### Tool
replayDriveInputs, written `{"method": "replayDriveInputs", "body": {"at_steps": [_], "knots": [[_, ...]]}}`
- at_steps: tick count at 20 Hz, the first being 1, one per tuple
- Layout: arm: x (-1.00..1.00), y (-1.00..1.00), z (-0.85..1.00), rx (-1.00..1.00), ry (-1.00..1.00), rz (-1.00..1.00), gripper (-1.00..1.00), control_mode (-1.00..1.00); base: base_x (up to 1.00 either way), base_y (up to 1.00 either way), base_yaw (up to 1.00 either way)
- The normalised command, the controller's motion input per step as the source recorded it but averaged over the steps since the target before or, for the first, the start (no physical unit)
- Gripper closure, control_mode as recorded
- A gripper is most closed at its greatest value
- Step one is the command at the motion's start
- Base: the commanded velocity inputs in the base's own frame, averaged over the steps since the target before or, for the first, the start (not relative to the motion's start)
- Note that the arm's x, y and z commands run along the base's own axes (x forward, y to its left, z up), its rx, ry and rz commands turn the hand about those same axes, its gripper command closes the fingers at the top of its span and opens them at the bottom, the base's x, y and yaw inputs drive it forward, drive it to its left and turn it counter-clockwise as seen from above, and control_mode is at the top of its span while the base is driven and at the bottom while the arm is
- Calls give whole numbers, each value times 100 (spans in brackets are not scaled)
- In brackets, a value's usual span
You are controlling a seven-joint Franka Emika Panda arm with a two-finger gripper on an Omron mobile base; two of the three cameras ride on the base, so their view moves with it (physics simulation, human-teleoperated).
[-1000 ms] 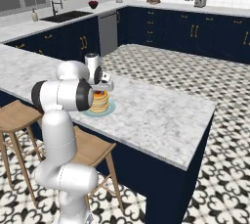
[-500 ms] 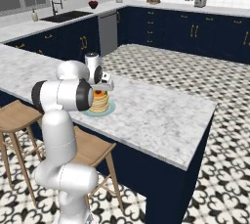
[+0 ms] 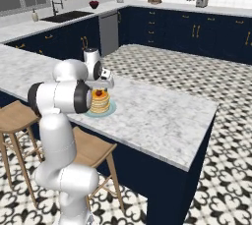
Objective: Take the strawberry from the fridge and place it on top of the pancake, located on the dining counter.
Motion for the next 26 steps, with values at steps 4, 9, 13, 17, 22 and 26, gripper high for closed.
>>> {"method": "replayDriveInputs", "body": {"at_steps": [4, 9, 13, 17, 22, 26], "knots": [[-23, -10, 23, 0, 0, -4, -100, -100, 0, 0, 0], [-34, -29, 20, 0, 0, -4, -100, -100, 0, 0, 0], [-43, -30, 15, 0, 0, -4, -100, -100, 0, 0, 0], [-49, -19, 7, 0, 0, -3, -100, -100, 0, 0, 0], [-45, -21, 0, 0, 0, 0, -100, -100, 0, 0, 0], [-41, -33, 0, 0, 0, 0, -100, -100, 0, 0, 0]]}}
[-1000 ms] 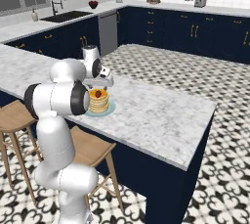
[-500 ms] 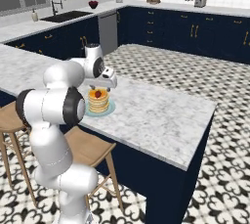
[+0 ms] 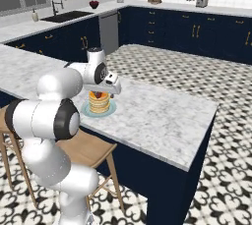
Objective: Take the strawberry from the fridge and place it on top of the pancake, located on the dining counter.
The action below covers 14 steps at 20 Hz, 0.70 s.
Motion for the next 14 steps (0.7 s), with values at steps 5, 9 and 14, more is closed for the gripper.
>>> {"method": "replayDriveInputs", "body": {"at_steps": [5, 9, 14], "knots": [[-40, -53, 0, 1, 0, -2, -100, -100, 0, 0, 0], [-30, -75, 0, 4, 0, -3, -100, -100, 0, 0, 0], [-25, -52, 0, 3, 0, -6, -100, -100, 0, 0, 0]]}}
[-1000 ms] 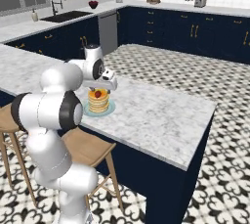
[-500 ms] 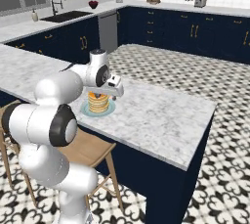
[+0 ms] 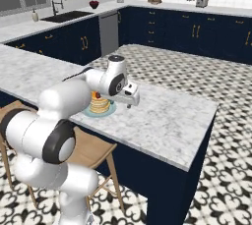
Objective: Take the strawberry from the fridge and place it on top of the pancake, located on the dining counter.
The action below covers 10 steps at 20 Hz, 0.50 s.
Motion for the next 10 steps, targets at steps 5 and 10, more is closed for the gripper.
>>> {"method": "replayDriveInputs", "body": {"at_steps": [5, 10], "knots": [[-60, -23, 0, 0, -16, -2, -100, -100, 0, 0, 0], [-73, -24, 0, 2, -27, -4, -100, -100, 0, 0, 0]]}}
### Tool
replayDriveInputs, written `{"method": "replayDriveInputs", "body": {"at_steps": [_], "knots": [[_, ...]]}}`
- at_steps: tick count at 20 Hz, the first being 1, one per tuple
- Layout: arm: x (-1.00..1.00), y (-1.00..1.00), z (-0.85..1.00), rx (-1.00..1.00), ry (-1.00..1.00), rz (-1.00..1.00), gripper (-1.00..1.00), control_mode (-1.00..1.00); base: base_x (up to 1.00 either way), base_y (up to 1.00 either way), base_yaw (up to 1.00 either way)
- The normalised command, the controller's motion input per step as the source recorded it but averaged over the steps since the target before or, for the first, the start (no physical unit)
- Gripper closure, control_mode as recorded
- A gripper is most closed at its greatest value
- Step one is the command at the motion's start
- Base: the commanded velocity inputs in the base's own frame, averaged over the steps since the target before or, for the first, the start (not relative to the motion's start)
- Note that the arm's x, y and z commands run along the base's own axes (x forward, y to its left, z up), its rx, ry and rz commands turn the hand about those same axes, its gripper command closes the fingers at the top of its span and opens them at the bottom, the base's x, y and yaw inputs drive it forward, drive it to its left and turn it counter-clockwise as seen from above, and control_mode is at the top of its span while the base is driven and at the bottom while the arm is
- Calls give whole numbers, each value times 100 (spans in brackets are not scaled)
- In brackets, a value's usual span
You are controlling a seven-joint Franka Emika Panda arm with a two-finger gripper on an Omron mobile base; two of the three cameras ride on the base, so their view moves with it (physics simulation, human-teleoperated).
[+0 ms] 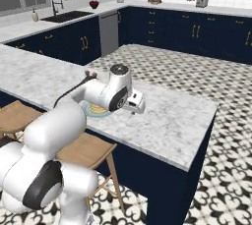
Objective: Take the strawberry from the fridge and place it on top of the pancake, located on the dining counter.
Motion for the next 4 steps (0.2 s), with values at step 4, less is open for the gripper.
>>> {"method": "replayDriveInputs", "body": {"at_steps": [4], "knots": [[-72, -7, 0, 0, -26, -1, -100, -100, 0, 0, 0]]}}
